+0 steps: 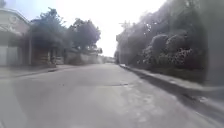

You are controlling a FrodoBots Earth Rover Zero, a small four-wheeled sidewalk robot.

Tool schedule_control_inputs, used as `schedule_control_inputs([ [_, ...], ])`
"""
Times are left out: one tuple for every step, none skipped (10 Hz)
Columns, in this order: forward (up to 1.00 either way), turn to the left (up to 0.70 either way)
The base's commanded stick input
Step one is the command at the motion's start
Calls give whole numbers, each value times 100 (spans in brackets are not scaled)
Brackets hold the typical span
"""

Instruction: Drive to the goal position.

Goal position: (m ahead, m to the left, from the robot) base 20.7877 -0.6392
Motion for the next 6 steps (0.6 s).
schedule_control_inputs([
  [100, 0],
  [100, 0],
  [100, 0],
  [100, 0],
  [100, 0],
  [100, 0],
])
